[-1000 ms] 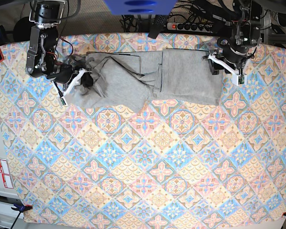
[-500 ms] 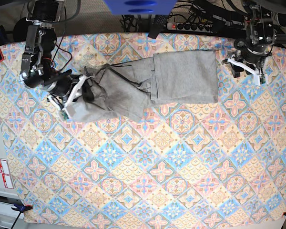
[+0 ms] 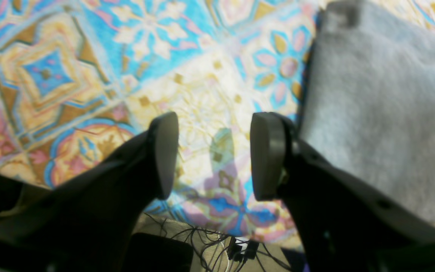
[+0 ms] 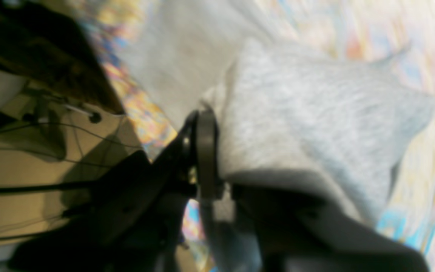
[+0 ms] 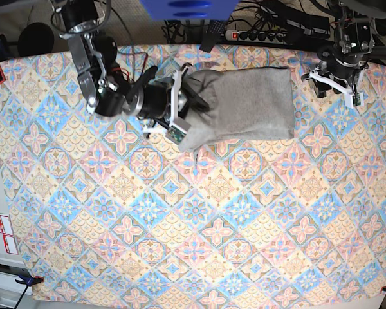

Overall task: Fold the T-shirt properly
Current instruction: 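Lift the shirt end with the right gripper and fold it over the bundle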

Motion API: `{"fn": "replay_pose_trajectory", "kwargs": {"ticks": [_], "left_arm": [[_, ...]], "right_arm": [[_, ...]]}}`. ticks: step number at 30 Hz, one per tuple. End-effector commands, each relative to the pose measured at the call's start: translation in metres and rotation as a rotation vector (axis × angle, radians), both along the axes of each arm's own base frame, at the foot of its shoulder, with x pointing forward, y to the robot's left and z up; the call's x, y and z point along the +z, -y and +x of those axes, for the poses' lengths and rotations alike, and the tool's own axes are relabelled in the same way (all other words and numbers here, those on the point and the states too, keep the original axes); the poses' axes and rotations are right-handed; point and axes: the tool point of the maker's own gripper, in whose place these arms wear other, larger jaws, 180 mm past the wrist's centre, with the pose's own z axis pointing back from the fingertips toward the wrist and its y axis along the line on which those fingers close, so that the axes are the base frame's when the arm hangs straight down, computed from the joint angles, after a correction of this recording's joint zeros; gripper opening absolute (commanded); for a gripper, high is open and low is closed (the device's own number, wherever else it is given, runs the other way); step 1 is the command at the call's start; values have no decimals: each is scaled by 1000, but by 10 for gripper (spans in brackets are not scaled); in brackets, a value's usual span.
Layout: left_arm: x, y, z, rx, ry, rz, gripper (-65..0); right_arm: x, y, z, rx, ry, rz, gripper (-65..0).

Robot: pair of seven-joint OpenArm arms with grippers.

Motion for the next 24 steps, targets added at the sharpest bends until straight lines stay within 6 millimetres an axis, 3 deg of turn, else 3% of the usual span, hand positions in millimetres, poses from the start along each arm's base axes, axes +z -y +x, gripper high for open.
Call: {"fn": "replay_pose_trajectory", "kwargs": {"ticks": [1, 5, 9, 17, 22, 24], "left_arm": [[8, -4, 6, -1, 32, 15, -337], [8, -2, 6, -2, 33, 11, -337], [8, -3, 5, 0, 30, 14, -337], [8, -3, 4, 1, 29, 15, -337], [8, -3, 4, 2, 29, 14, -337], [8, -3, 4, 2, 29, 14, -337]], "right_arm": [[18, -7, 11, 11, 58, 41, -648], [38, -37, 15, 132, 134, 56, -648], [53, -72, 5, 310, 211, 42, -648], [46, -122, -9, 480, 204, 27, -647], [30, -127, -12, 483, 148, 10, -630], [38, -139, -14, 489, 157, 40, -590]]}}
